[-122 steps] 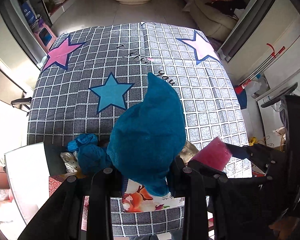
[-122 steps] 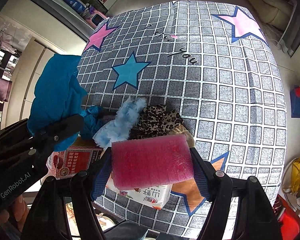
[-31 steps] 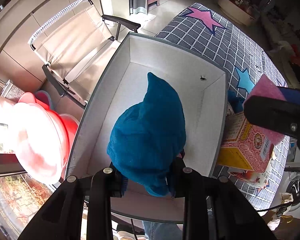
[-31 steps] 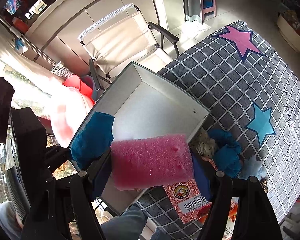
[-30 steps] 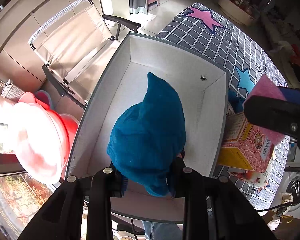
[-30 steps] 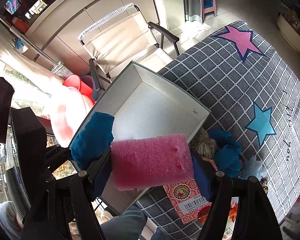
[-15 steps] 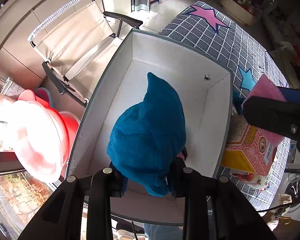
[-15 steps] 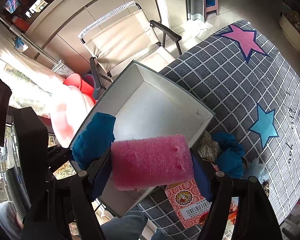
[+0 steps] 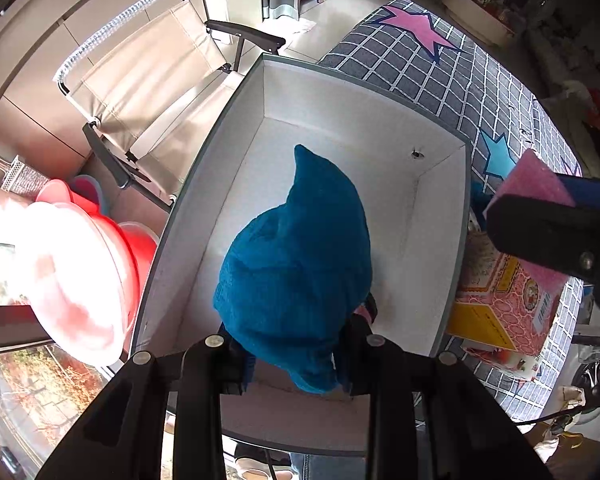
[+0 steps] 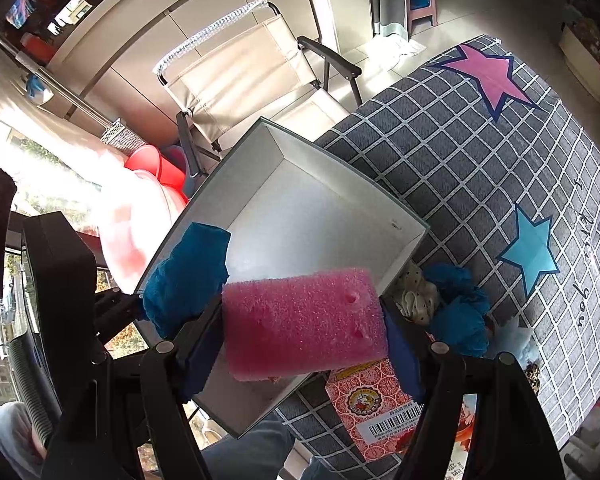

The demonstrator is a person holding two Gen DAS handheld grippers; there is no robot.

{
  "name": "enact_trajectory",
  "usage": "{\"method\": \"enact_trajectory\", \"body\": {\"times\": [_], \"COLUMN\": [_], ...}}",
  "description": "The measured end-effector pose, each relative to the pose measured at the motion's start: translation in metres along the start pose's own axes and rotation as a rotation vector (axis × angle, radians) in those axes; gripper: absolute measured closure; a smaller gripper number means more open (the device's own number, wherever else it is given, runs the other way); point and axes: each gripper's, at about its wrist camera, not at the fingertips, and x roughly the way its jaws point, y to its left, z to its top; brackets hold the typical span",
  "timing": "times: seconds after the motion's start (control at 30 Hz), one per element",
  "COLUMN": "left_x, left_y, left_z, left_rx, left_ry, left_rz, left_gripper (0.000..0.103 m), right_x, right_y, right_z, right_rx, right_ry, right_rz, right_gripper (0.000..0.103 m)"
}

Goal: Organize soft objects
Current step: 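Open both tools to release cloth and sponge into the white box, then move both tools back toward the remaining pile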

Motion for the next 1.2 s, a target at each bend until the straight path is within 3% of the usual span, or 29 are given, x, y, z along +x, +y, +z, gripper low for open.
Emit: {"method": "enact_trajectory", "body": {"times": [0.37, 0.47, 0.63, 0.73, 0.93, 1.2], "left_x": [0.001, 0.002, 0.002, 0.003, 0.005, -0.002], "left_y": [0.001, 0.001, -0.001, 0.001, 0.007, -0.004], "left_z": [0.000, 0.000, 0.000, 0.001, 0.003, 0.013], "left_rx": [-0.002, -0.003, 0.001, -0.020, -0.074, -0.082], "left_ry": [0.003, 0.001, 0.001, 0.002, 0.014, 0.000], "left_rz": [0.000, -0.003, 0.000, -0.016, -0.048, -0.112], "left_gripper": [0.069, 0.064, 0.022, 0.017, 0.000, 0.000], "right_x": [0.007, 0.007, 0.004, 0.002, -0.008, -0.036], "right_y": [-0.004, -0.003, 0.001, 0.001, -0.008, -0.053], "right_z": [-0.001, 0.000, 0.001, 0.001, -0.001, -0.012], "right_rx": [0.000, -0.001, -0.009, -0.012, 0.008, 0.149], "right_ry": [0.007, 0.007, 0.000, -0.018, -0.059, -0.099], "right_rz": [0.002, 0.003, 0.019, 0.008, -0.031, -0.060], "right_gripper": [0.028, 0.028, 0.026, 0.001, 0.001, 0.001]}}
